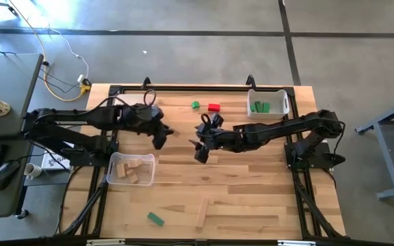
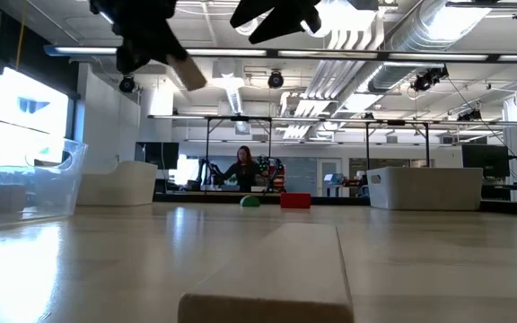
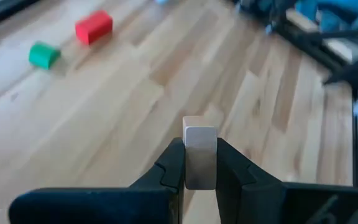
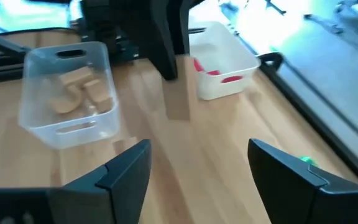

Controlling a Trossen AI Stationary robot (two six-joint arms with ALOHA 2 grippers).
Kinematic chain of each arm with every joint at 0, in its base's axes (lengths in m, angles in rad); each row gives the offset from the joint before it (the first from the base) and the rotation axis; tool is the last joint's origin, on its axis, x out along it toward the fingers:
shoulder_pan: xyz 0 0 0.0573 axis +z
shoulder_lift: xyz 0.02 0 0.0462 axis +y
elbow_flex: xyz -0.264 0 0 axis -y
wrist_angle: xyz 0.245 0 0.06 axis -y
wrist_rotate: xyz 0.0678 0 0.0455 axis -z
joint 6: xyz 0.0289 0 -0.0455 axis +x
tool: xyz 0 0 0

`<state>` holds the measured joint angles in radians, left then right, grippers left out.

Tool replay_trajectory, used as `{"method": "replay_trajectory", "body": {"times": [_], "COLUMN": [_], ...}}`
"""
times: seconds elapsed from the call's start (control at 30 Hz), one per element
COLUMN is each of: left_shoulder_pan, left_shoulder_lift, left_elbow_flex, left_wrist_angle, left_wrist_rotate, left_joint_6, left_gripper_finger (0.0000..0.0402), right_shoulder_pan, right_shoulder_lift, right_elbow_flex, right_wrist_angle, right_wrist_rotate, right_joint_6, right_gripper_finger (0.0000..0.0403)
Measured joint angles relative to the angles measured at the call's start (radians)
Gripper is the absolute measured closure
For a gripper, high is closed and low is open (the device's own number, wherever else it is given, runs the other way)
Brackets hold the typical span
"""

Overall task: Sort & place blocks by color
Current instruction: Put the cream rectangle into the transparent bin

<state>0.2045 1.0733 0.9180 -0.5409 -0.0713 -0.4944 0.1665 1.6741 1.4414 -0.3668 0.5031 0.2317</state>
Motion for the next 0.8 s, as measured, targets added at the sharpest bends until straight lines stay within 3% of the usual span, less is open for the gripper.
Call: {"method": "replay_trajectory", "body": {"times": [0.43, 0.63, 0.8], "left_shoulder_pan": [-0.217, -0.355, -0.458], "left_shoulder_lift": [-0.139, -0.141, -0.141], "left_elbow_flex": [0.0, 0.0, -0.01], "left_wrist_angle": [-0.464, -0.543, -0.57], "left_wrist_rotate": [0.032, 0.014, 0.009], "left_joint_6": [-0.169, -0.247, -0.314], "left_gripper_finger": [0.0372, 0.0372, 0.0372], "right_shoulder_pan": [-0.001, 0.002, 0.022], "right_shoulder_lift": [0.0, 0.0, 0.0], "right_elbow_flex": [0.0, 0.0, 0.0], "right_wrist_angle": [0.013, 0.013, 0.013], "right_wrist_rotate": [-0.2, -0.33, -0.354], "right_joint_6": [0.063, 0.135, 0.157], "right_gripper_finger": [0.0151, 0.0151, 0.0151]}}
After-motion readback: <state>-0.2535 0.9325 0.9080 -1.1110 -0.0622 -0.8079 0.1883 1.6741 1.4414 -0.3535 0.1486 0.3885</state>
